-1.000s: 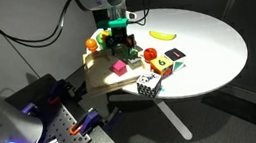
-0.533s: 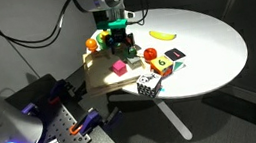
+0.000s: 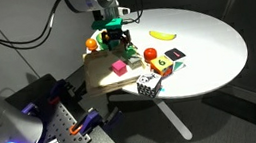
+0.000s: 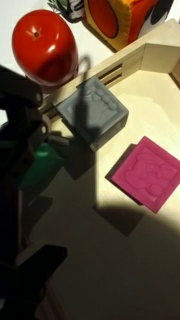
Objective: Pick up the mulberry pink block from the block with a number image and put it in the wooden tray
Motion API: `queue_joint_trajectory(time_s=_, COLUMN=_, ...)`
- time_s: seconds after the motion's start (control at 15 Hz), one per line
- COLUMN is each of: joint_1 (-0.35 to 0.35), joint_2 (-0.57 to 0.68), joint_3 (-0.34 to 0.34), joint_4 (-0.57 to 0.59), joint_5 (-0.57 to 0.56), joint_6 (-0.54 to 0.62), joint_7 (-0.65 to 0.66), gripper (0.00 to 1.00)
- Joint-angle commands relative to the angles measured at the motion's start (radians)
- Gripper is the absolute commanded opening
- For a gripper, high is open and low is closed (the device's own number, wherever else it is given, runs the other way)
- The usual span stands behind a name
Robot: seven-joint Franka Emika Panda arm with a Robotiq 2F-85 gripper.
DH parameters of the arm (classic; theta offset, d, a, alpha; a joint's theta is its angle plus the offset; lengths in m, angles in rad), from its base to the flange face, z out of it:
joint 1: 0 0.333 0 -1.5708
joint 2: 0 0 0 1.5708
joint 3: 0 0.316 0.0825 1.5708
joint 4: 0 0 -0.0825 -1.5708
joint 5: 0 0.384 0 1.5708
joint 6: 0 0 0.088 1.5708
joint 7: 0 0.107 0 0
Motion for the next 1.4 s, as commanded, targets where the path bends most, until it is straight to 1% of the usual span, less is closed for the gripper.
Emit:
queue_joint_trajectory(time_s=0.0, joint_1=-0.022, joint_2=-0.103, joint_3=0.018, joint_4=-0.096, joint_5=0.050, joint_6=0.019, joint_7=-0.001, gripper=1.00)
queue_joint_trajectory(time_s=0.33, joint_1=-0.061, joint_2=-0.204, joint_3=0.052, joint_4=-0.182, joint_5=0.205, joint_6=0.030, joint_7=-0.021, gripper=1.00)
queue_joint_trajectory(time_s=0.53, joint_1=-0.069, joint_2=-0.274, joint_3=0.056, joint_4=-0.232, joint_5=0.261, joint_6=0.044, joint_7=-0.018, gripper=1.00)
queue_joint_trajectory(time_s=0.8, joint_1=-0.066, joint_2=-0.364, joint_3=0.046, joint_4=-0.265, joint_5=0.287, joint_6=0.035, joint_7=-0.003, gripper=1.00)
queue_joint_trajectory(time_s=1.13, joint_1=-0.059, joint_2=-0.453, joint_3=0.044, joint_4=-0.259, joint_5=0.286, joint_6=0.006, joint_7=0.009, gripper=1.00)
queue_joint_trajectory(time_s=1.33, joint_1=-0.054, joint_2=-0.489, joint_3=0.045, joint_4=-0.239, joint_5=0.275, joint_6=-0.082, joint_7=0.011, gripper=1.00)
